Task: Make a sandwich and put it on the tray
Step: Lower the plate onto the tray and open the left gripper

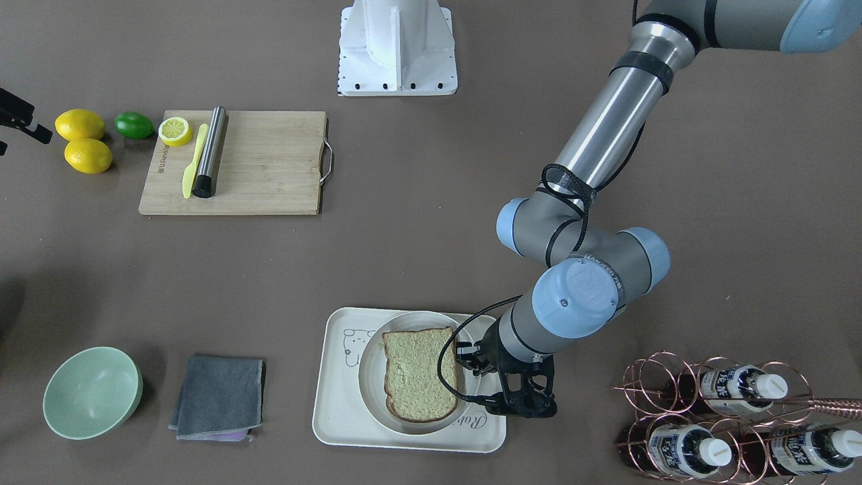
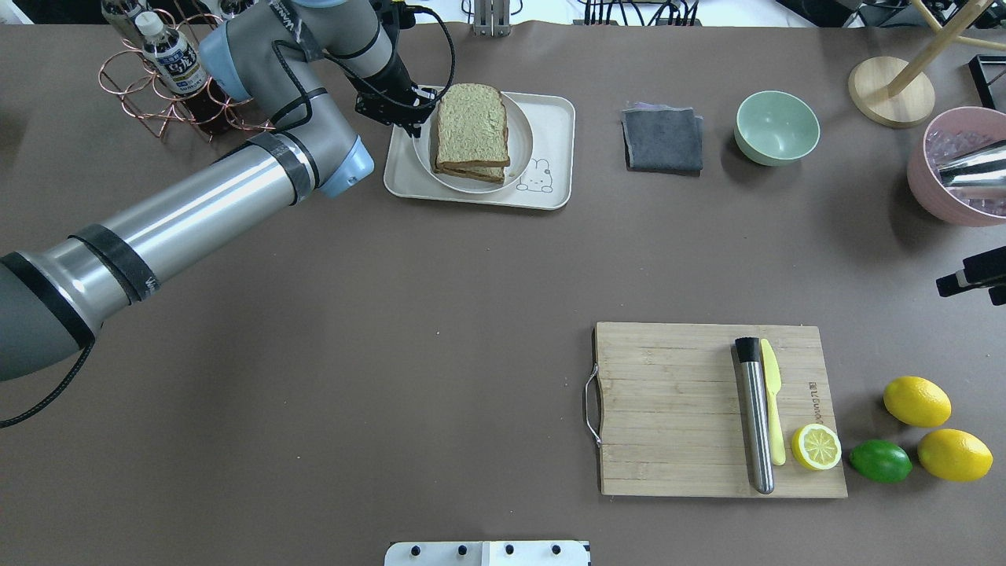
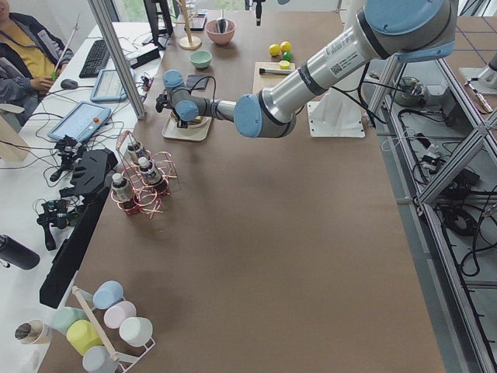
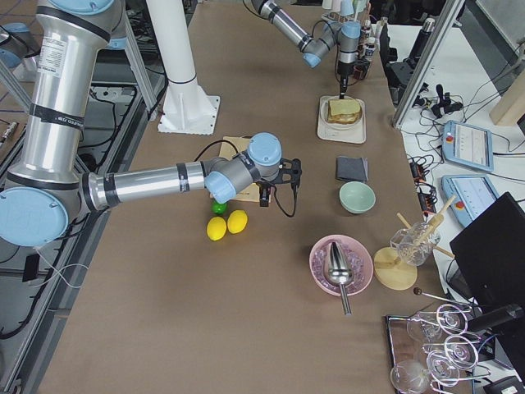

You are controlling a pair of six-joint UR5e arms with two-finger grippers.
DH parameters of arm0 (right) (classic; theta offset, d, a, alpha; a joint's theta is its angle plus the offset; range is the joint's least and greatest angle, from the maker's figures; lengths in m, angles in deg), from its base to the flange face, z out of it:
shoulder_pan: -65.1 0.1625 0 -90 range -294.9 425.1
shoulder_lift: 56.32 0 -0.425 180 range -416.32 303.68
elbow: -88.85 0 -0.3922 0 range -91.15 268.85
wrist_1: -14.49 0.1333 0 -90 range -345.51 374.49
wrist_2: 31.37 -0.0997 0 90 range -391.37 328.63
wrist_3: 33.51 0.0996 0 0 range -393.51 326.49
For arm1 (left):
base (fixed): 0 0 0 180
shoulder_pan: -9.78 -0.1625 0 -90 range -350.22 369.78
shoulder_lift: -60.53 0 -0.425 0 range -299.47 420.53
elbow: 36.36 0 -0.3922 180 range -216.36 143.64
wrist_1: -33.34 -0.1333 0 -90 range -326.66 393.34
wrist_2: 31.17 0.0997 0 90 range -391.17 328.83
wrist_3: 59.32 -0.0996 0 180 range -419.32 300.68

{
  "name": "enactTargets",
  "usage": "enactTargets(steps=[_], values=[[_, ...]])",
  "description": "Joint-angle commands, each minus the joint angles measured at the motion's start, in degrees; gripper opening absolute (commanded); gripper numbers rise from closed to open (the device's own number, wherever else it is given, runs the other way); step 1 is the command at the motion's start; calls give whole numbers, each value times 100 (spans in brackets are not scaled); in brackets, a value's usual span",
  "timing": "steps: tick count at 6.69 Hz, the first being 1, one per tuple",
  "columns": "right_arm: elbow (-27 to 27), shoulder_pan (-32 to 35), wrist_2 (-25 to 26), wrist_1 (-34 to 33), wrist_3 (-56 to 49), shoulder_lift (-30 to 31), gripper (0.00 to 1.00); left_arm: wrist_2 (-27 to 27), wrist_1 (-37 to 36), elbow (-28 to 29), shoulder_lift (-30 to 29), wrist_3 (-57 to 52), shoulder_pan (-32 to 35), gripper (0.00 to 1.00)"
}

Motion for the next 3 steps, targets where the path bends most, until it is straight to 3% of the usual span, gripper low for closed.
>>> enactTargets(steps=[1, 2, 3], values=[[4, -20, 0, -47, 0, -17, 100, 127, 39, 6, -1, 75, -13, 3], [-5, -46, 0, -56, 0, -61, 100, 136, 39, 6, 8, 76, -13, 38], [-5, -46, 0, -56, 0, -61, 100, 145, 39, 6, -1, 84, -13, 59]])
